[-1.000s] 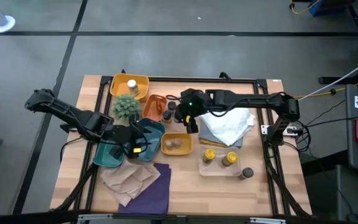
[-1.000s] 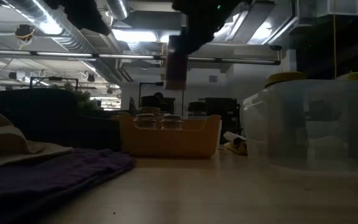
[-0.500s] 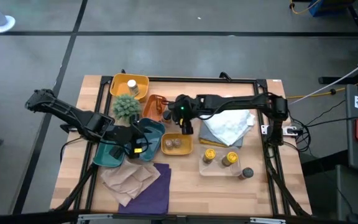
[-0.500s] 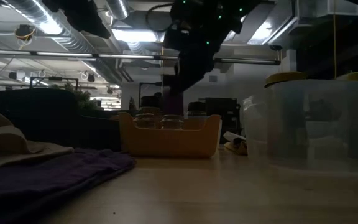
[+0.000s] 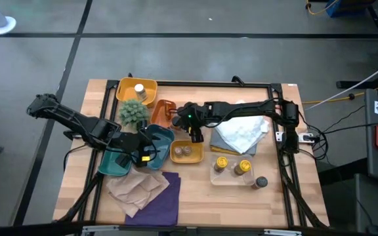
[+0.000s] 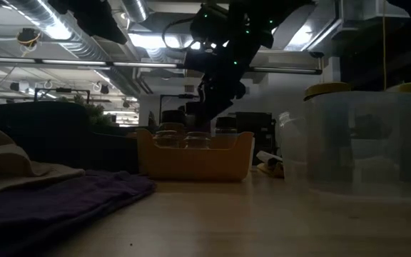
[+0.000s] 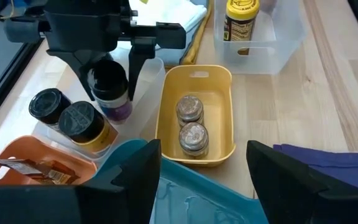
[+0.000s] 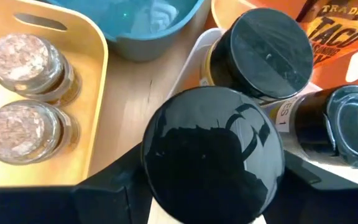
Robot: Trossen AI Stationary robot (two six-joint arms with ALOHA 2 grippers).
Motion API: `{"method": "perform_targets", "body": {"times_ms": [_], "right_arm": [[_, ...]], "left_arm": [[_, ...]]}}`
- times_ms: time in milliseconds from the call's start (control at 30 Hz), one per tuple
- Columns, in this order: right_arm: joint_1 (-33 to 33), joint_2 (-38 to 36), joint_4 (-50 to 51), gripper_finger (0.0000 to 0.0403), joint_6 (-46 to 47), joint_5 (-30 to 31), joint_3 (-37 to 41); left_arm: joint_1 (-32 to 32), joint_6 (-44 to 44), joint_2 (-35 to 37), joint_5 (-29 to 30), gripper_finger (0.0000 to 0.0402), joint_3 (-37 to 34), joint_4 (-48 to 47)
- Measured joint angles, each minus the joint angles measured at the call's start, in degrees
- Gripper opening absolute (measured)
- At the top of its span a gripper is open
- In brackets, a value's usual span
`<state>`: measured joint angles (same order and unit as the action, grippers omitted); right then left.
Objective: Sort spices by type
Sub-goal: Put the left black seasoning bottle into the top transparent bin, then put the black seasoning bottle into the top transparent bin
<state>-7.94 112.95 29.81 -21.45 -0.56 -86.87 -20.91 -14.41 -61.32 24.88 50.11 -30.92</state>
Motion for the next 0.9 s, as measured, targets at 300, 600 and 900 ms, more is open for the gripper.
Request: {"method": "perform_targets", "body": {"times_ms": [300, 600, 900], "right_arm": [[0.02, 0.00, -0.01, 0.0269, 0.04, 0.28, 0.00], [0.02, 0.00, 0.34, 0.0284, 0.07, 0.26, -0.11], [0.04, 0.02, 11.82, 0.0284, 0.11, 0.20, -7.99]], "left_arm": [[0.00, -0.09, 0.00, 0.00, 0.0221, 0.00, 0.02], [0.00, 0.00, 0.00, 0.00, 0.0221, 0.00, 0.02], [0.00, 1.78, 0.47, 2.66, 0.0221, 0.00, 0.04]]}}
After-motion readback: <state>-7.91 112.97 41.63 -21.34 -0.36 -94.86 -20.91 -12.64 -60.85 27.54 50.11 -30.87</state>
